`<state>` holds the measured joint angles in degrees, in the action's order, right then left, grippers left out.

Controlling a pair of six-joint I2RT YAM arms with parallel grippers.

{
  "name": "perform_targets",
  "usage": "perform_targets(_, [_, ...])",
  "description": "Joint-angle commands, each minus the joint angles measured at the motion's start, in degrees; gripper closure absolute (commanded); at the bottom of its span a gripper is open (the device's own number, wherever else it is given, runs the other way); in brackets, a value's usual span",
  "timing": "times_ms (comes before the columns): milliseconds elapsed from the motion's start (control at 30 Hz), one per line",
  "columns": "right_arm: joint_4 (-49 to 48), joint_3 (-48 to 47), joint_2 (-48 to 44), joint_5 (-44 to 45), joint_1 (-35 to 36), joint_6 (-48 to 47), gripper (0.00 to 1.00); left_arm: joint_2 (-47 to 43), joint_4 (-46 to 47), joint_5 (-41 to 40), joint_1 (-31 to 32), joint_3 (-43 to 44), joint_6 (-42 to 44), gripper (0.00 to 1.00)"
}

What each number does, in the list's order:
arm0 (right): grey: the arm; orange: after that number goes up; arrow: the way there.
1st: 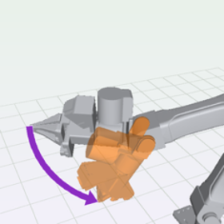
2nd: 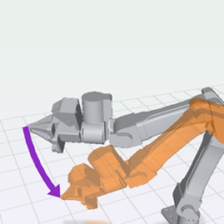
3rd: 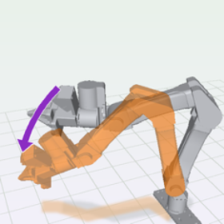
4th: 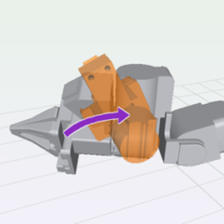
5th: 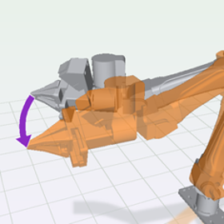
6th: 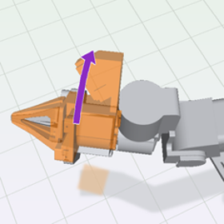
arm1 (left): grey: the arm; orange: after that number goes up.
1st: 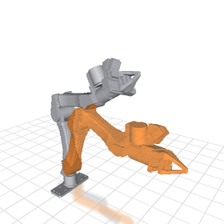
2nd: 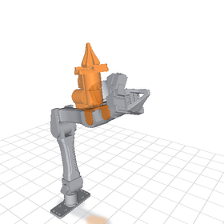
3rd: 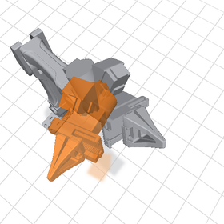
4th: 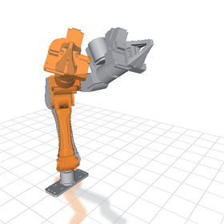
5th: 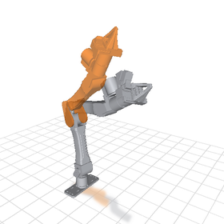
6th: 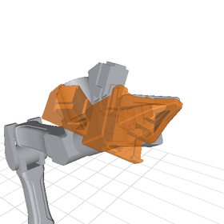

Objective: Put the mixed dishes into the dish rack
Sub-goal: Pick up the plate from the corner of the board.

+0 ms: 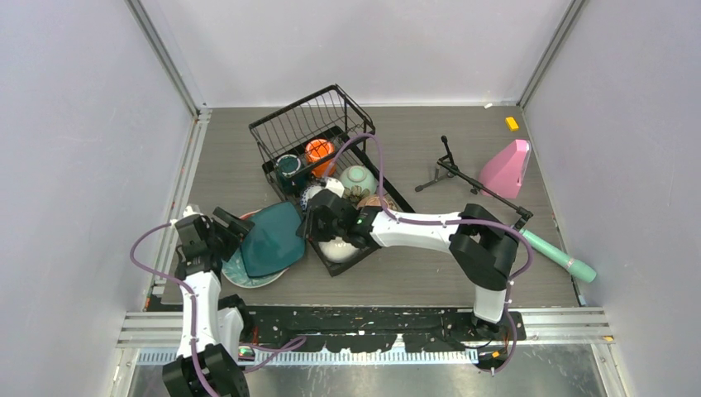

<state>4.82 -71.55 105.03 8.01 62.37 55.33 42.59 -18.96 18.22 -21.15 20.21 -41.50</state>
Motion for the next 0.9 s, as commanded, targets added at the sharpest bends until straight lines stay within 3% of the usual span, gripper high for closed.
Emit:
perform_targets(0, [-1.9,-0.4,2.3,-3.2,-0.1,1.1,0.65,0.0,-1.0,6.5,0.3,-2.0,-0.8,0.30])
perform_targets(233, [-9.4,0.5,3.5,-6.9,-0.1,2.3,0.65,-0.1,1.2,8.8,0.3,-2.9,-2.2,0.35])
perform_targets(333, [-11.2,1.4,2.5,-6.9,0.0,2.1,0.77,-0.3,1.2,8.9,0.3,-2.9,-2.3,0.35])
perform_targets(533, [-4.5,1.3,-1.4,-1.1,0.3,-2.3,0.92,-0.8,0.5,8.1,0.3,-2.1,-2.2,0.30])
perform_targets(867, [4.9,-0.4,-9.1,1.1,0.8,-12.1,1.00,-2.3,-4.5,2.7,0.3,3.6,0.4,0.15])
